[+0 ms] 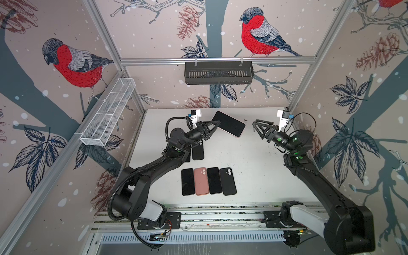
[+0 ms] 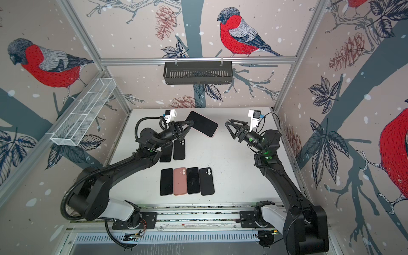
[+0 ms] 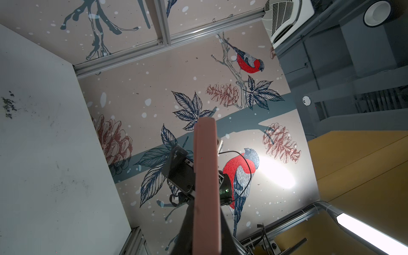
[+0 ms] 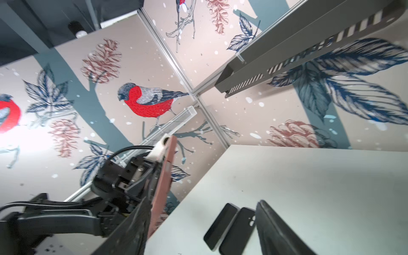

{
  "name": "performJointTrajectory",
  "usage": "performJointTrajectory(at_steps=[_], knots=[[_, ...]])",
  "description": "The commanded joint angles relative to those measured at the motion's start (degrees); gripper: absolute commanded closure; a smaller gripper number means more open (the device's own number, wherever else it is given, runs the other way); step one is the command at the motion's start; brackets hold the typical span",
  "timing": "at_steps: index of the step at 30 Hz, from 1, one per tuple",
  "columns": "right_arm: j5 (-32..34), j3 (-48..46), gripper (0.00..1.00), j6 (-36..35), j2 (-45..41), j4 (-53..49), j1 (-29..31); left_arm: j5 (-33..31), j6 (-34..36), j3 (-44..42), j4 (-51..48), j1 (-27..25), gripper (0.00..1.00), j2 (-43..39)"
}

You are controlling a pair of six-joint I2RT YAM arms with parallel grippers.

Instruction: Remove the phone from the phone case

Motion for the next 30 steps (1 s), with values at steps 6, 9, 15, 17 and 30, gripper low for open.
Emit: performJointTrajectory(at_steps=[6,9,15,17,30], knots=[[-4.5,-1.7,0.35,16.5,3.9,13.3,2.8,1.0,-1.5,0.2,9.1,0.1,1.00,1.6],[-4.7,-2.3,0.40,21.5,6.3,20.8,3.8,1.0,-1.3,-0.1,8.9,0.1,1.00,1.3],[-4.2,-2.7,0.47,27.5,8.7,28.9,4.7,1.3,-1.4,-0.4,9.4,0.1,1.00,1.4],[-4.2,-2.4,0.49,28.1,8.7,29.4,5.2,1.3,-1.4,-0.4,9.4,0.1,1.00,1.5],[-3.9,-2.7,0.67,27.6,10.8,28.3,7.2,1.3,-1.3,-0.2,10.1,0.1,1.00,1.8]])
